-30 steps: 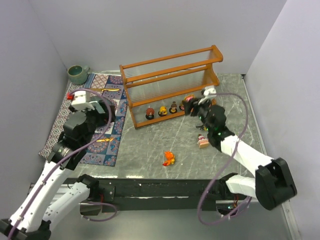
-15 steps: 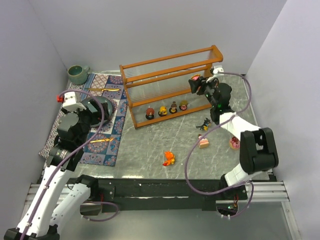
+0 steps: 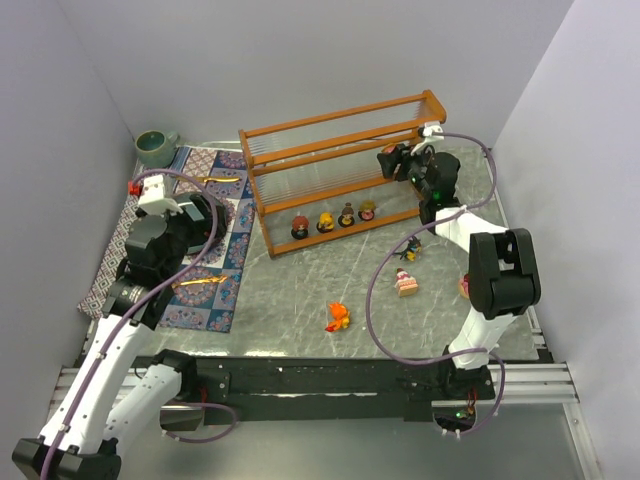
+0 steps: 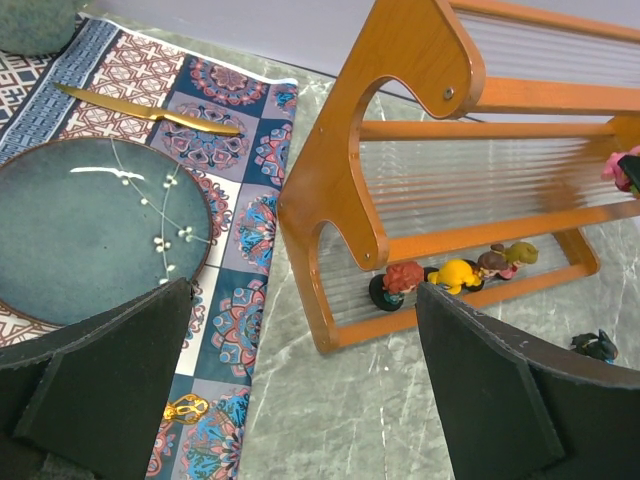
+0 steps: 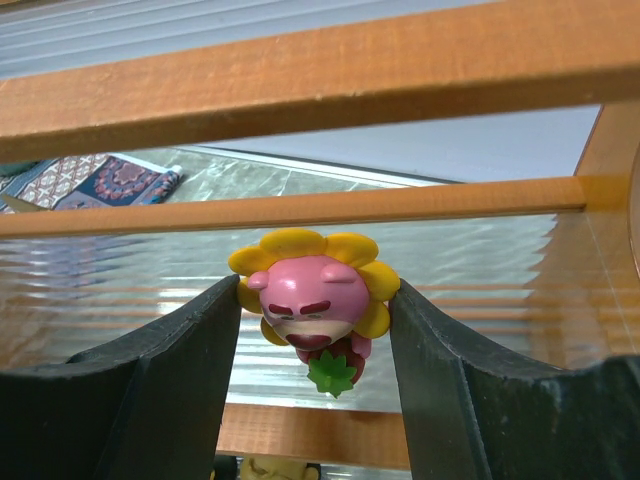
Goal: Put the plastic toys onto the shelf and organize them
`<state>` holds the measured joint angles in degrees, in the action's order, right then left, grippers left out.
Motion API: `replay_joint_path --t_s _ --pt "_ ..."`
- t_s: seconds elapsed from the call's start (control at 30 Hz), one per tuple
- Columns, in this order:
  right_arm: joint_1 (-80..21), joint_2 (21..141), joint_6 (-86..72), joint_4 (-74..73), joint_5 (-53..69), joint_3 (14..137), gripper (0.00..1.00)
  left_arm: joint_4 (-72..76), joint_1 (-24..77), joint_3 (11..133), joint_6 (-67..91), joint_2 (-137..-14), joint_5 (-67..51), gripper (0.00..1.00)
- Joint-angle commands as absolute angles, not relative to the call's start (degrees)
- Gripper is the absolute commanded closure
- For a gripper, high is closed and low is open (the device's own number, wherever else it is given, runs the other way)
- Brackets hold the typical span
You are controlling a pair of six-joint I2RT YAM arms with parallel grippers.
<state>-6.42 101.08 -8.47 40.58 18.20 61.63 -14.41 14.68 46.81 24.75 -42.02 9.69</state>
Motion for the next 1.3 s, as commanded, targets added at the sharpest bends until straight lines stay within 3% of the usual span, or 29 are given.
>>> replay_joint_path --t_s 0.0,0.8,1.27 --pt "-5.5 101.3 -8.0 41.4 19.9 65.3 0.95 -12.0 14.2 46.7 25.1 -41.9 7.7 0.01" --pt "-4.8 102.0 -7.0 36.6 19.6 65.9 0.89 -11.4 13.6 46.5 25.4 -42.2 5.4 0.01" --pt "-4.7 103.0 -8.0 35.4 19.4 67.1 0.70 -11.1 13.5 46.3 25.1 -42.5 4.2 0.01"
